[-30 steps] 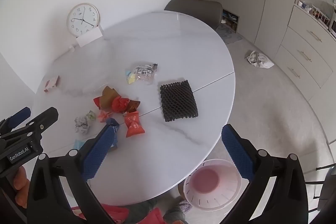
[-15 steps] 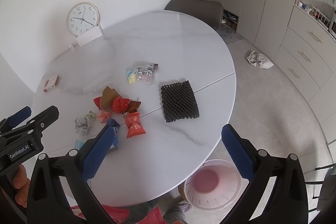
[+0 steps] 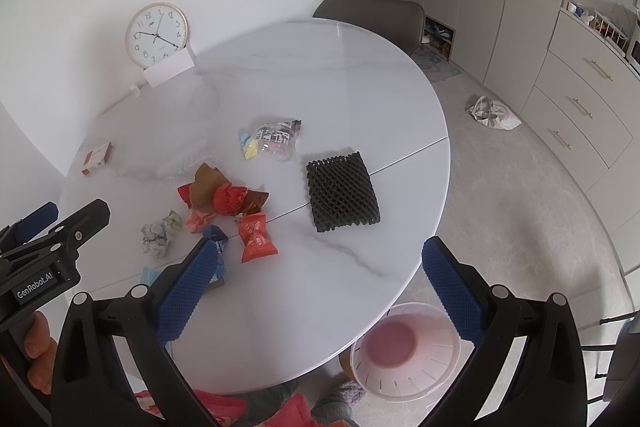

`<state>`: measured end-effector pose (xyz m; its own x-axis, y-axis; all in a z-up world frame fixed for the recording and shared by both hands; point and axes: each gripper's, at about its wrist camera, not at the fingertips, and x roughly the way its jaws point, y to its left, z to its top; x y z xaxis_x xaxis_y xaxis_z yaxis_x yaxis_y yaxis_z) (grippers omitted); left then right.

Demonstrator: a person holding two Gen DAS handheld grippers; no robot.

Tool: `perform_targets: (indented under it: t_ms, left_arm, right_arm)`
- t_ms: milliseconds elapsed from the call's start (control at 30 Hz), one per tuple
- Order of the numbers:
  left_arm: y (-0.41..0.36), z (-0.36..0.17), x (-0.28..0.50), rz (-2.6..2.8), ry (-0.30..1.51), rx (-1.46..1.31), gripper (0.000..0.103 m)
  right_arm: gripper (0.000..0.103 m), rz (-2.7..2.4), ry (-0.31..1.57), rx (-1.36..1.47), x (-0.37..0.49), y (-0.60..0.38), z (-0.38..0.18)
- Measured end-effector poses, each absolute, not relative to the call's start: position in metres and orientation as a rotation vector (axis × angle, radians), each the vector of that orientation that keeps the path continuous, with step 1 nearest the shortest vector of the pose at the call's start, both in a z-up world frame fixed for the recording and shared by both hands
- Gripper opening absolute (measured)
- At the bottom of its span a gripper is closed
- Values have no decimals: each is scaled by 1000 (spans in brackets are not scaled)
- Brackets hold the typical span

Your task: Collect trash

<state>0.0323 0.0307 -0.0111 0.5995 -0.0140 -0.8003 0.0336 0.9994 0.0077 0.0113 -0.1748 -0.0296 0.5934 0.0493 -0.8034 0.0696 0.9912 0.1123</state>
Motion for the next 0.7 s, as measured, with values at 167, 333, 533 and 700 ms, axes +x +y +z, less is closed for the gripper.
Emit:
perform_targets:
  t_ms: [167,333,533,700]
  left_arm:
    - [33,-11,32,-29,930,17,96]
    - [35,-10,31,-28,929,16,96]
    - [35,-10,31,-29,928,17,96]
    - [37,-9,30,-29,927,17,96]
  right_arm:
    - [101,-13,936,134,10,-174,-31]
    - [101,-13,936,135,9,-173,-31]
    - [101,-13,937,134,8,-172,-32]
    - [101,-14,936,133,7,-172,-32]
